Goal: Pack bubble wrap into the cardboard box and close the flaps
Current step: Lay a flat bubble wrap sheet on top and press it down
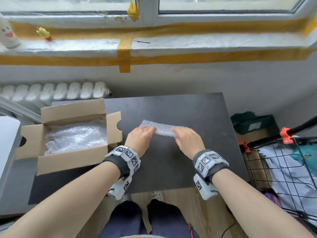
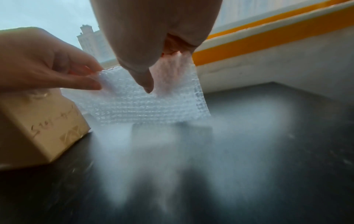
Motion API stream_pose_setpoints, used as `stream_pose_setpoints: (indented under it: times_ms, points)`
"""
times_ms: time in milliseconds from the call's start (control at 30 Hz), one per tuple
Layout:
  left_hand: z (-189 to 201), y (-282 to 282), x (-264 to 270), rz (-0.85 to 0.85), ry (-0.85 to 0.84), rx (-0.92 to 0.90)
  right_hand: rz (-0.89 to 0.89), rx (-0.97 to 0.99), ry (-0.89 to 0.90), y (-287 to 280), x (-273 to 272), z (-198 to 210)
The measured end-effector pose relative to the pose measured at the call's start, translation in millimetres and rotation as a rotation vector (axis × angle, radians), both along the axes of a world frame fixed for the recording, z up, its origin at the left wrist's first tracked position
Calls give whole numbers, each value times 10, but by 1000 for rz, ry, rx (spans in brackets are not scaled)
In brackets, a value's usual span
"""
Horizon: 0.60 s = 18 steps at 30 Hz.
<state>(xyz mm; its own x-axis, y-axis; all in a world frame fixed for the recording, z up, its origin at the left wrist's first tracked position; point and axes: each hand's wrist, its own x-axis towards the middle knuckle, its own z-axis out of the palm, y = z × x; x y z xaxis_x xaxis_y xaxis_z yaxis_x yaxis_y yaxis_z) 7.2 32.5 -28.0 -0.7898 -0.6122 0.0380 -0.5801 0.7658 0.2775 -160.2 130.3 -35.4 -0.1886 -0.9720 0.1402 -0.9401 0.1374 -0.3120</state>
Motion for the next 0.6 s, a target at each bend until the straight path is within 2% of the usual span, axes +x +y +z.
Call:
stream_pose_setpoints:
  times_ms: [167, 333, 467, 600]
  points:
    - [511, -147, -163, -13, 89, -70, -133, -80, 3, -168, -87, 511]
    - [1103, -421, -49, -27, 231, -180, -128, -225, -4, -471, -20, 1020]
    - [1389, -645, 346, 45, 321, -278, -48, -387, 60, -723, 307, 1309]
    - [1435, -814, 946, 42, 308, -381, 59, -466, 91, -1003, 786, 1319]
